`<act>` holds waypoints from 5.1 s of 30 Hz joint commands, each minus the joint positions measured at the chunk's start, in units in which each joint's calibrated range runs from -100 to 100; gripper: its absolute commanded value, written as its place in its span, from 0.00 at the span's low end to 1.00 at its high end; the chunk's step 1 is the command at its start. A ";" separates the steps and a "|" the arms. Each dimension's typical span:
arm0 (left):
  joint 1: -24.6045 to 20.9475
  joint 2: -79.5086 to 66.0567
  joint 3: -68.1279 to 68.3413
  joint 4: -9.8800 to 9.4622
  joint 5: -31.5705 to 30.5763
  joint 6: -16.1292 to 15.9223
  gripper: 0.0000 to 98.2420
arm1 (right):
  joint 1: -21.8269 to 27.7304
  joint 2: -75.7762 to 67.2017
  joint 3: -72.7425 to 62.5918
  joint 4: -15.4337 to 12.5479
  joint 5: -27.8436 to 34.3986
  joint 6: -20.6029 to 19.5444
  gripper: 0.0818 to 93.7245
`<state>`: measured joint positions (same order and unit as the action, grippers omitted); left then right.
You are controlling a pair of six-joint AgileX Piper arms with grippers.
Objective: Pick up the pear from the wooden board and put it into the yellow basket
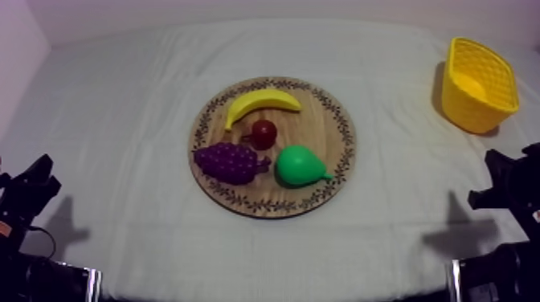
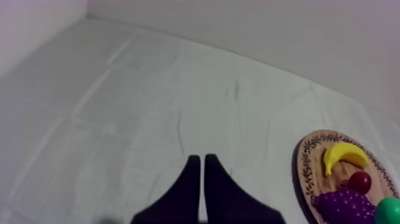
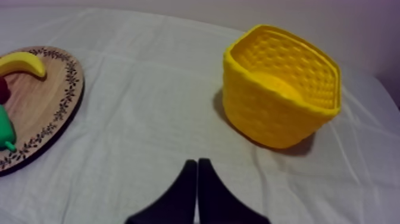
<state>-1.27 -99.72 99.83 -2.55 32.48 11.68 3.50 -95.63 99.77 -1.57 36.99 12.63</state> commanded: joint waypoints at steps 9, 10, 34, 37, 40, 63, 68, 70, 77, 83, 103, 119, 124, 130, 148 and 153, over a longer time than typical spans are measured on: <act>0.00 -0.02 -0.05 -0.01 0.01 0.01 0.00 | 0.46 -0.04 0.00 -0.02 0.02 -0.32 0.00; 0.00 -0.02 -0.05 -0.01 0.01 0.01 0.00 | 0.56 -0.04 0.00 -0.02 0.02 -0.36 0.00; 0.00 -0.02 -0.05 -0.01 0.01 0.01 0.00 | -1.01 0.86 -0.05 -0.29 -1.11 1.73 0.02; 0.00 -0.02 -0.05 -0.01 0.01 0.04 0.00 | -2.47 2.90 -0.37 -0.04 -3.43 1.36 0.01; 0.00 -0.02 -0.05 -0.01 0.01 0.02 0.00 | -4.02 6.66 -3.47 1.57 -4.50 -0.75 0.01; 0.00 -0.02 -0.05 -0.01 0.01 0.01 0.00 | -13.98 49.94 -59.66 -12.53 24.22 9.02 0.00; 0.00 -0.02 -0.05 -0.01 0.01 0.01 0.00 | -15.80 59.18 -62.56 -16.05 28.09 15.44 0.01; 0.00 -0.02 -0.05 -0.01 0.01 0.01 0.00 | -16.61 62.55 -62.55 -17.23 28.40 18.06 0.01; 0.00 -0.02 -0.05 -0.01 0.01 0.01 0.00 | -20.40 74.14 -61.93 -18.75 26.79 23.96 0.05; 0.00 -0.02 -0.05 -0.01 0.01 0.03 0.00 | -22.12 81.76 -63.51 -18.95 25.21 26.89 0.07; 0.00 -0.02 -0.05 -0.01 0.01 0.01 0.00 | -26.02 102.91 -74.38 -16.32 27.65 25.12 0.81; 0.00 -0.02 -0.05 -0.01 0.01 0.01 0.00 | -29.76 115.76 -77.58 -16.78 27.29 24.09 0.82; 0.00 -0.02 -0.05 -0.01 0.01 0.01 0.00 | -30.21 118.81 -78.49 -17.21 26.89 24.06 0.81; 0.00 -0.02 -0.05 -0.01 0.01 0.01 0.00 | -30.21 121.48 -79.50 -17.51 27.41 24.17 0.79; 0.00 -0.02 -0.05 -0.01 0.01 0.01 0.00 | -29.09 121.56 -78.50 -17.52 29.39 24.68 0.47; 0.00 -0.02 -0.05 -0.01 0.01 0.01 0.00 | -26.71 118.20 -79.90 -16.89 31.34 24.44 0.46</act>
<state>-1.27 -99.72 99.83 -2.55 32.48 11.69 -23.92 23.51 20.27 -18.66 67.98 37.24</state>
